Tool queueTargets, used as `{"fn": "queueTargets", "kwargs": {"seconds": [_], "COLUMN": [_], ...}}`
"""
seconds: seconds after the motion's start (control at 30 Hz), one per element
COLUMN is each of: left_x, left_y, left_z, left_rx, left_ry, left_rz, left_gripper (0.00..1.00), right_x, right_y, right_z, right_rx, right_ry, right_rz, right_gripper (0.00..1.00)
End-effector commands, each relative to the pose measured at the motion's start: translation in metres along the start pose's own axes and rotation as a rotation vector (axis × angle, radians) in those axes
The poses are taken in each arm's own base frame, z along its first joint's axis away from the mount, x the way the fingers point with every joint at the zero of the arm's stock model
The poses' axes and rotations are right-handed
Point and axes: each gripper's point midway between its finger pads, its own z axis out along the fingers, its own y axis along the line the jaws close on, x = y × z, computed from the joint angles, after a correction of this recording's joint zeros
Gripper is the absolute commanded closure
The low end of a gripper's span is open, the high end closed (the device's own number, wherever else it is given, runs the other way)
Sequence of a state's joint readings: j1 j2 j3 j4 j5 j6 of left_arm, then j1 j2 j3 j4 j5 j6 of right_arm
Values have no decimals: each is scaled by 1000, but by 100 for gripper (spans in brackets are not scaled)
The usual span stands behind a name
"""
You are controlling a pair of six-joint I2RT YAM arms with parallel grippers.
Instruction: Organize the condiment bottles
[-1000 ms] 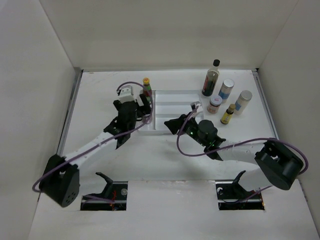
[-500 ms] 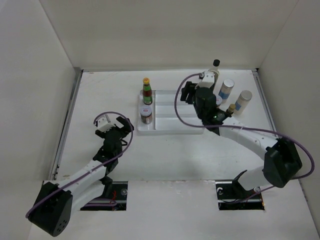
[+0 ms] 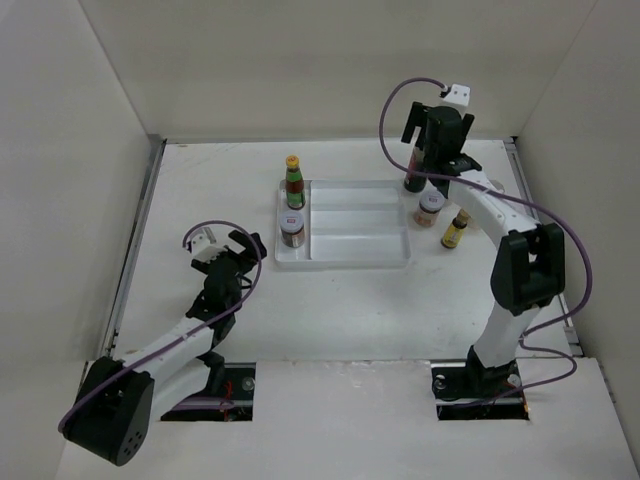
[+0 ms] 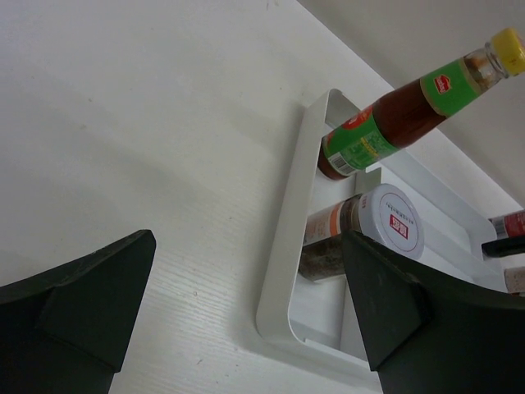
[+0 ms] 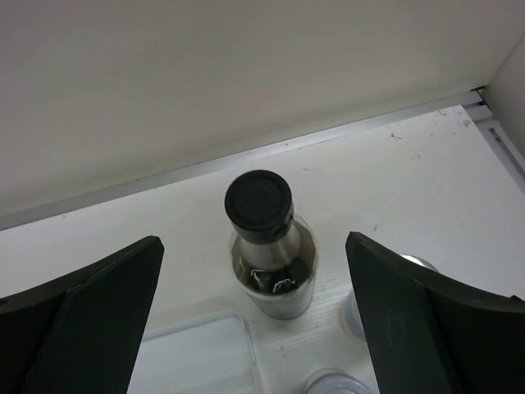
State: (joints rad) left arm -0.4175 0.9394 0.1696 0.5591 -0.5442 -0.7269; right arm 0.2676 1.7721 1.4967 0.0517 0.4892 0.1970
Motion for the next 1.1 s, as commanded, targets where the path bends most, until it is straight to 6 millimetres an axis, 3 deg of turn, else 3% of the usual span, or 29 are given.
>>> {"fn": "queueTargets", "kwargs": {"seconds": [0.0,0.1,0.27,0.43,0.53,0.67,0.77,0.83,1.07], "left_x": [-13,-13,-10,-7,-8,-12,-9,-9,-9], "left_y": [-8,-6,-9,-14,-12,-11,-11,-12,-11], "left_z": [3,5,7,7,8,6,7,7,7], "left_rx": [41,33,40,58,55,58,55,62,64], "left_ry": [-35,-32,-20,-5,-9,-23,-13,-9,-6], "left_rz": [-60,-62,-61,-61,-63,-72,-69,-73,-82], "left_gripper": [0,0,0,0,0,0,0,0,0], "right_x": [-11,-2,-12,-28,-51,-115,-154,-163,-124], "right_y": [7,8,4,5,1,9,28,50,144], "right_z": [17,30,45,55,47,15,-14,-32,-75], "right_rx": [-44,-52,-35,-18,20,7,-50,-109,-348], "right_ry": [-4,5,-70,-162,-226,-366,-434,-446,-389], "right_rz": [-13,0,5,-61,-46,4,25,15,30], "right_gripper": [1,8,28,60,71,75,75,74,73]}}
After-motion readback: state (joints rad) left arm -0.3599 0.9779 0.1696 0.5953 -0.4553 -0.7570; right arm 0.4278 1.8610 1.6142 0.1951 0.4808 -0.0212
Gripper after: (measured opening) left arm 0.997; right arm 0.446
